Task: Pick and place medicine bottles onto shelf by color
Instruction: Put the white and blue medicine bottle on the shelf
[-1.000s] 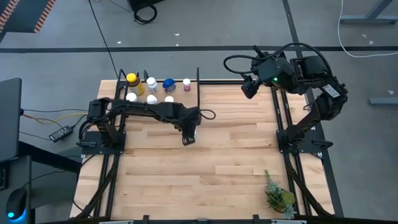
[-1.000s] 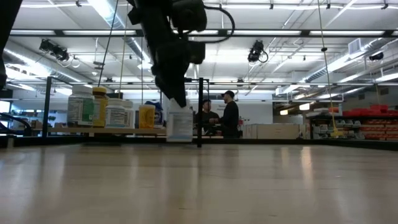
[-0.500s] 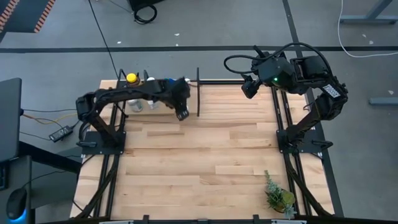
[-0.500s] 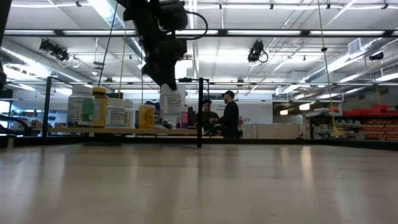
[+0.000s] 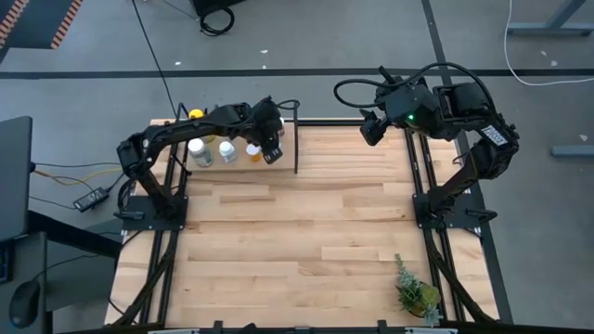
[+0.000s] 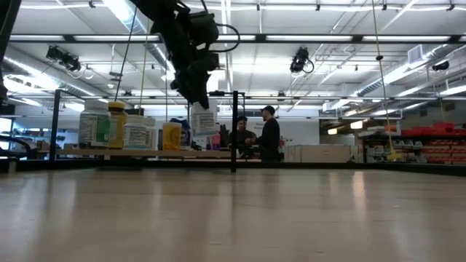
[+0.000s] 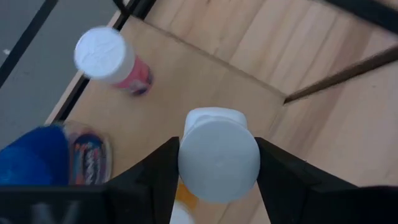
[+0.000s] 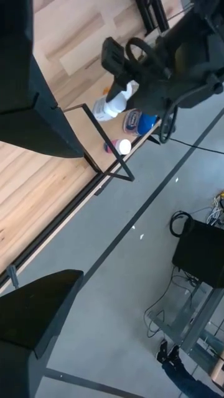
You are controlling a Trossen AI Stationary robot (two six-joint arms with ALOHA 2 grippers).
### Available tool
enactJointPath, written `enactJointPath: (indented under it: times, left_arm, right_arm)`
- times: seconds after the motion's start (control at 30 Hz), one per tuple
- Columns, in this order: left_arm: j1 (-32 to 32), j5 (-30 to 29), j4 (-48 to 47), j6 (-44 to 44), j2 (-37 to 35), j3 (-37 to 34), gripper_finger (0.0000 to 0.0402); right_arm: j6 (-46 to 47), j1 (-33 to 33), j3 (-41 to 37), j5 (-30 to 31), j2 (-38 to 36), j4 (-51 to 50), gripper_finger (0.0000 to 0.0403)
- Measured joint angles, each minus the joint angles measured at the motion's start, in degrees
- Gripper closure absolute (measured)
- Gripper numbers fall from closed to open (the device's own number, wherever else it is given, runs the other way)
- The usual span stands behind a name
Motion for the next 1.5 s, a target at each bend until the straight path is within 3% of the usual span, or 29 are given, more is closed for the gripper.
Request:
enactJointPath:
  times: [0.37, 1.5]
  left_arm:
    - [-0.4, -0.5, 2.6, -1.7, 4.3, 0.0, 0.0209]
    - [-0.3, 0.2, 5.0, -2.0, 4.4, 0.0, 0.018]
  right_arm:
    - [0.2, -1.1, 0.0, -0.2, 0.0, 0.0, 0.0087]
    - [1.9, -1.1, 0.0, -0.3, 0.0, 0.0, 0.0087]
